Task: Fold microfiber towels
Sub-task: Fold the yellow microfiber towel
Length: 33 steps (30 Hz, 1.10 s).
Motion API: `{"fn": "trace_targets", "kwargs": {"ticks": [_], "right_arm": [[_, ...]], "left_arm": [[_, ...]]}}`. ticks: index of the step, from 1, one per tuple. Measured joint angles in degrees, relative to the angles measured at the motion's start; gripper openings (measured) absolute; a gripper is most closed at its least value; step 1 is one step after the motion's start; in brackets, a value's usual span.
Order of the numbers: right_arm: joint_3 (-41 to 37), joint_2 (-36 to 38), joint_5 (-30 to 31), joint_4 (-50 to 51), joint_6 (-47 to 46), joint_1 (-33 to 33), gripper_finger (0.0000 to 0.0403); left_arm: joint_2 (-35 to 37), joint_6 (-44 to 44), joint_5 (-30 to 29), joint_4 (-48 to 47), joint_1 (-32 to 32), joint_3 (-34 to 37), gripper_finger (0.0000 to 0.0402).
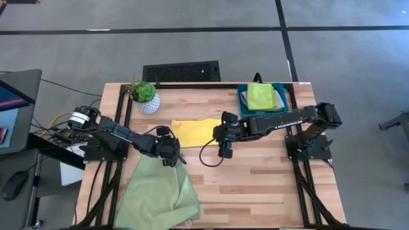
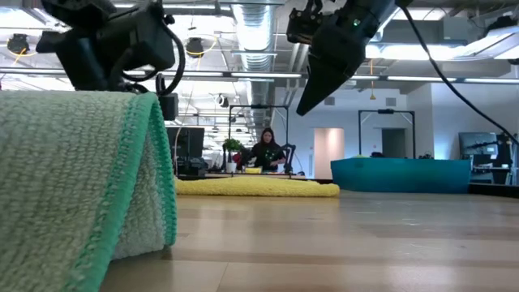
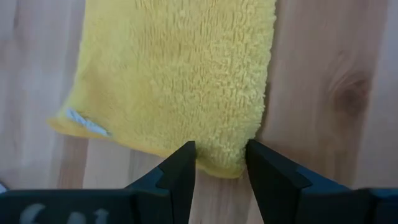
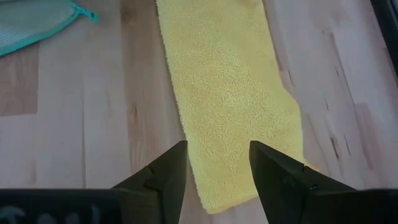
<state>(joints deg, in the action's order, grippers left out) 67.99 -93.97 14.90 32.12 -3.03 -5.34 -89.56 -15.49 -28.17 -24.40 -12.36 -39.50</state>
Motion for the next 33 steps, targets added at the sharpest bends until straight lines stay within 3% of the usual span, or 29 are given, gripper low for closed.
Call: {"fn": "trace_targets", "kwargs": {"ticks": [7, 12, 15, 18, 20, 33], "right_arm": [[0.0, 0.0, 0.0, 0.0, -0.9, 1.4, 0.0192], [0.0, 0.0, 0.0, 0.0, -1.5, 2.2, 0.0190], [-0.6, 0.0, 0.0, -0.8, -1.5, 2.7, 0.0189], [-2.7, 0.0, -1.2, -2.2, -1.5, 4.3, 0.0189], [-3.9, 0.0, -3.2, -2.6, -1.6, 5.7, 0.0188], [-12.9, 0.0, -6.3, -11.2, -5.0, 11.9, 0.0174]], "left_arm": [[0.2, -5.2, 0.2, 4.0, 0.9, 2.2, 0.0135], [0.1, -3.7, 0.2, 4.0, 0.9, 2.2, 0.0129], [0.1, -5.3, 0.2, 4.1, 0.9, 2.2, 0.0099], [-0.1, -5.4, 0.4, 4.1, 1.0, 2.0, 0.0042], [-0.2, -4.4, 0.0, 3.6, 1.1, 1.4, 0.0012], [-0.1, 9.9, -0.6, 7.1, 4.3, -7.0, 0.0001]]}}
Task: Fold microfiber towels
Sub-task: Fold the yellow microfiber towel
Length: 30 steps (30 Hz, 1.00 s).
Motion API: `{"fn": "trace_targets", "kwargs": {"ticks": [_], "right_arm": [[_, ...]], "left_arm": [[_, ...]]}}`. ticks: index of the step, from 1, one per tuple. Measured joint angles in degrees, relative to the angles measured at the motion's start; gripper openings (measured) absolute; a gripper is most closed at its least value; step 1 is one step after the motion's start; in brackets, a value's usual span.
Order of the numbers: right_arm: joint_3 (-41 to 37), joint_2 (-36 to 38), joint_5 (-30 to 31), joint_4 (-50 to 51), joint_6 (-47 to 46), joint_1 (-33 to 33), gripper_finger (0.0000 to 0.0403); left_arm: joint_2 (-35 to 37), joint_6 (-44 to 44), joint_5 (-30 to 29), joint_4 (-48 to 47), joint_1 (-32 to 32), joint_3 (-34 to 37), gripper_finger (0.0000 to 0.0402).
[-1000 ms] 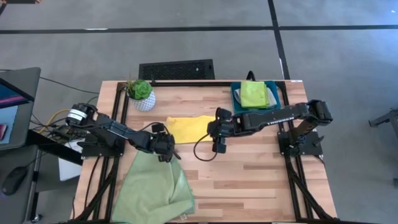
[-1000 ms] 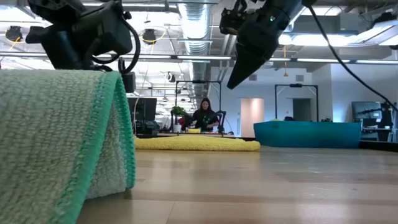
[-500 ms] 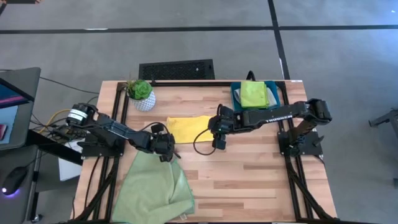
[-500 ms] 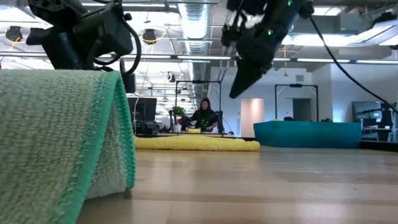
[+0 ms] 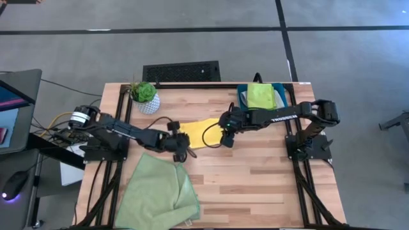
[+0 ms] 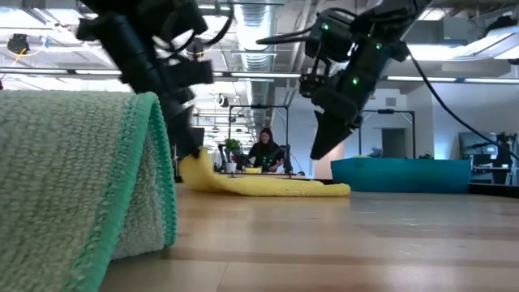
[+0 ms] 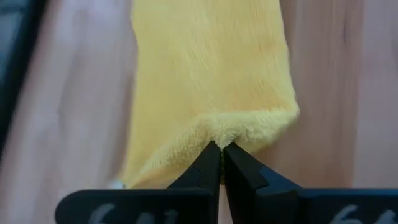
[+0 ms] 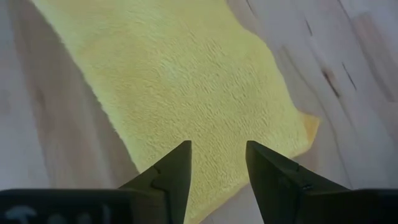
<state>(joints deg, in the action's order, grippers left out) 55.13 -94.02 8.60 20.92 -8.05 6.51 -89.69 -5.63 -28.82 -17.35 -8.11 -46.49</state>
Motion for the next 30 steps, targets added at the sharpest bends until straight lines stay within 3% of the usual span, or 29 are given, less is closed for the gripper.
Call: {"fn": "trace_targets", "kwargs": {"ticks": [6, 12, 20, 30], "right_arm": [[-2.6, 0.0, 0.0, -1.2, -0.8, 1.3, 0.0170], [-3.1, 0.0, 0.3, -1.7, -1.1, 1.6, 0.0170], [-3.1, 0.0, 0.5, -1.4, -1.1, 1.6, 0.0169], [-3.0, 2.4, 0.5, 1.5, -1.0, 1.5, 0.0167]], "left_arm": [[-0.5, 10.1, 3.1, 8.1, 3.6, -2.5, 0.0001], [-0.7, 14.5, 7.1, 16.4, 7.8, -2.6, 0.0000], [-6.5, 18.9, 10.8, 25.3, 11.2, -2.7, 0.0000], [-14.5, 26.0, 12.4, 24.0, 12.0, -13.7, 0.0000]]}}
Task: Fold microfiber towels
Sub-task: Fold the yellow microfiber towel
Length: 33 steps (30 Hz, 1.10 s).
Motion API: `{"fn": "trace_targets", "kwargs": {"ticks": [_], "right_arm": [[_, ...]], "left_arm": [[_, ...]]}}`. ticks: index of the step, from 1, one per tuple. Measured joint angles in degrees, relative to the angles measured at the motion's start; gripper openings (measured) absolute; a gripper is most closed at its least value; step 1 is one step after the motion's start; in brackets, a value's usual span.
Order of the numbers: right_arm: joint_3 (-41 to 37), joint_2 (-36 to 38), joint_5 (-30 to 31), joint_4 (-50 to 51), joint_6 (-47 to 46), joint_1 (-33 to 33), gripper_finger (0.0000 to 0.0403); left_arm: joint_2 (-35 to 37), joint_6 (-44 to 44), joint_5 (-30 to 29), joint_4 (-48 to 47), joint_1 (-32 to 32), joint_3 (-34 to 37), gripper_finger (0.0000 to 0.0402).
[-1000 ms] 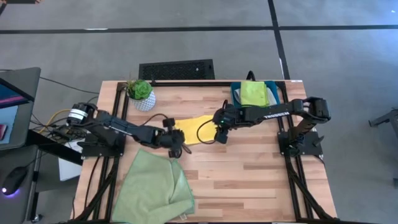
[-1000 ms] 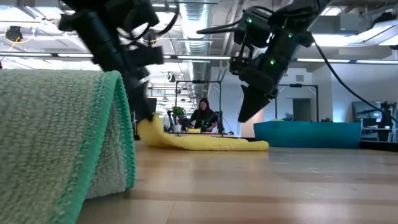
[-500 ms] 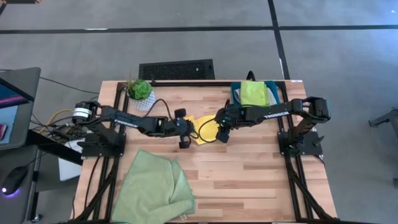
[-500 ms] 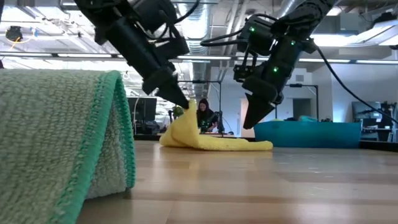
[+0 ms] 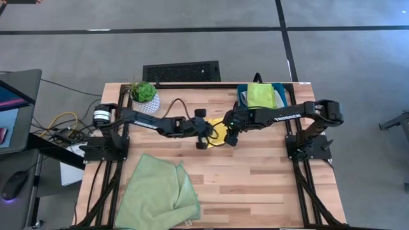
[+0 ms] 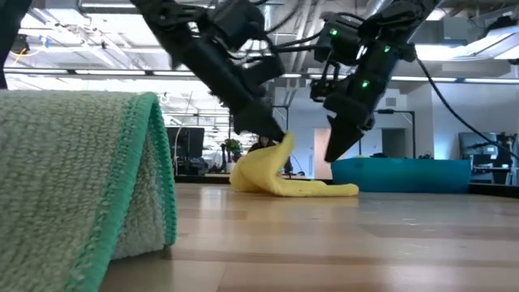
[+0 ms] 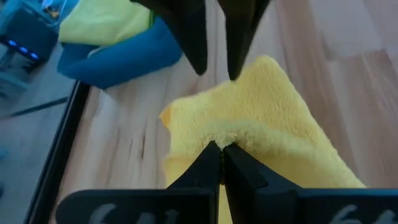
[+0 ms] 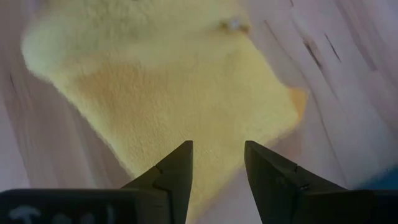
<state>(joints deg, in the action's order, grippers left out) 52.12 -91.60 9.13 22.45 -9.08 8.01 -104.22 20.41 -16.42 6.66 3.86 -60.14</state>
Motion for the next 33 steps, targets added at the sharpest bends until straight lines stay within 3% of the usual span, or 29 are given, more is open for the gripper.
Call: {"fn": "trace_targets", "kwargs": {"ticks": [7, 16, 24, 33], "right_arm": [[0.0, 4.9, 2.4, 4.3, 0.0, -0.9, 0.0168], [0.0, 9.2, 3.4, 9.4, -1.5, -2.8, 0.0168], [0.0, 5.6, 2.9, 12.2, -1.6, -2.7, 0.0165], [0.1, -3.7, 2.5, 12.0, -1.6, -1.6, 0.0164]], "left_arm": [[-7.8, 4.9, -0.3, -3.7, 0.0, -10.1, 0.0000], [-10.3, 10.2, -1.1, -6.1, 0.0, -17.2, 0.0000], [-10.3, 13.9, 1.0, -6.5, 0.0, -18.9, 0.0000], [-10.3, 8.6, -2.3, -15.3, -1.6, -18.7, 0.0000]]}}
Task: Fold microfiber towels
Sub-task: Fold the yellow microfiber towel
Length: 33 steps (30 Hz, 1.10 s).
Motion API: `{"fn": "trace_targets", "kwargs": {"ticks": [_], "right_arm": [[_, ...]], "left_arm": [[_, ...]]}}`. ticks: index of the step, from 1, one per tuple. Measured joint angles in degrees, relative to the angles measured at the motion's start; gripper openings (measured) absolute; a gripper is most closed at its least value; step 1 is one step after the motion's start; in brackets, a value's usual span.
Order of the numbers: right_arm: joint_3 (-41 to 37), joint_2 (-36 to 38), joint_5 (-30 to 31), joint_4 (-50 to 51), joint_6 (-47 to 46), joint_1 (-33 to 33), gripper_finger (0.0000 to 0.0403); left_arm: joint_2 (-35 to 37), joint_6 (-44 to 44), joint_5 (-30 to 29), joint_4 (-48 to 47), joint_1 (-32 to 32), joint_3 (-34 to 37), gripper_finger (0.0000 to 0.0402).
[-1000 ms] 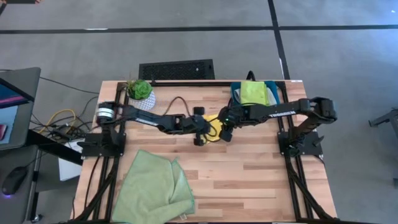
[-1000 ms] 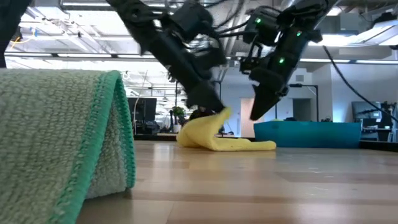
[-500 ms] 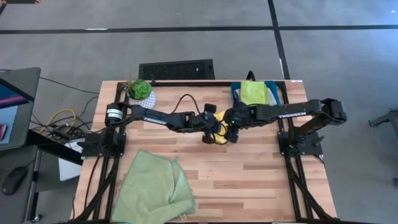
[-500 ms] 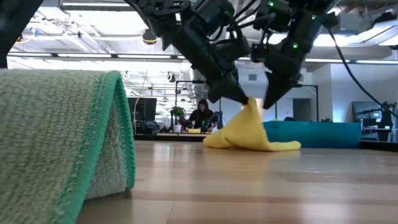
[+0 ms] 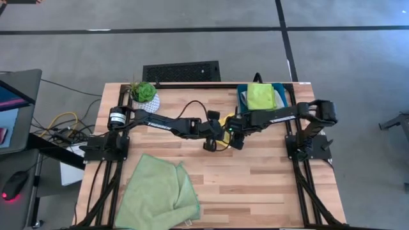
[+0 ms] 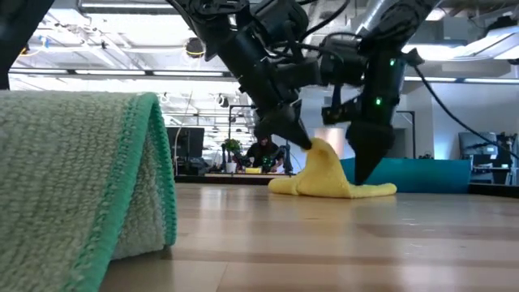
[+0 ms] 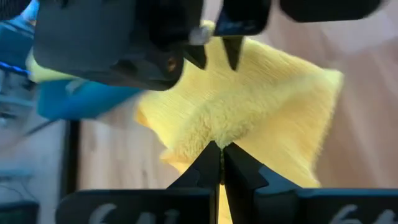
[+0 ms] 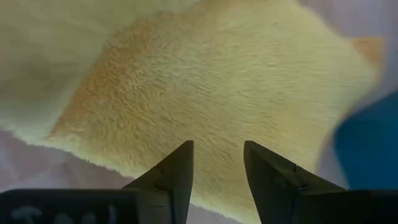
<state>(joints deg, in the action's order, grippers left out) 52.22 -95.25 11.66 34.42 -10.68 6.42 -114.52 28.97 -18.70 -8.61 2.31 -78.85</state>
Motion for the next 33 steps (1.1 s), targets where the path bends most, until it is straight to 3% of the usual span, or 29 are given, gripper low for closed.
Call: {"fn": "trace_targets", "kwargs": {"ticks": [4, 11, 24, 33], "right_arm": [[0.0, -3.4, -1.1, -0.7, 0.0, 0.0, 0.0164], [0.2, -5.0, -1.9, -3.8, 0.0, -1.0, 0.0158], [-0.1, -4.4, -3.0, -7.6, -1.4, -5.3, 0.0143], [-0.1, -4.5, -3.3, -8.6, -3.7, -7.4, 0.0138]], "left_arm": [[0.0, -3.2, -1.1, -3.4, -1.6, 0.0, 0.0000], [0.2, -8.7, -8.9, -11.1, -4.0, 0.0, 0.0000], [0.2, -29.1, -8.8, -35.3, -10.0, -0.1, 0.0000], [0.2, -33.7, -9.2, -38.0, -14.2, -0.1, 0.0000]]}}
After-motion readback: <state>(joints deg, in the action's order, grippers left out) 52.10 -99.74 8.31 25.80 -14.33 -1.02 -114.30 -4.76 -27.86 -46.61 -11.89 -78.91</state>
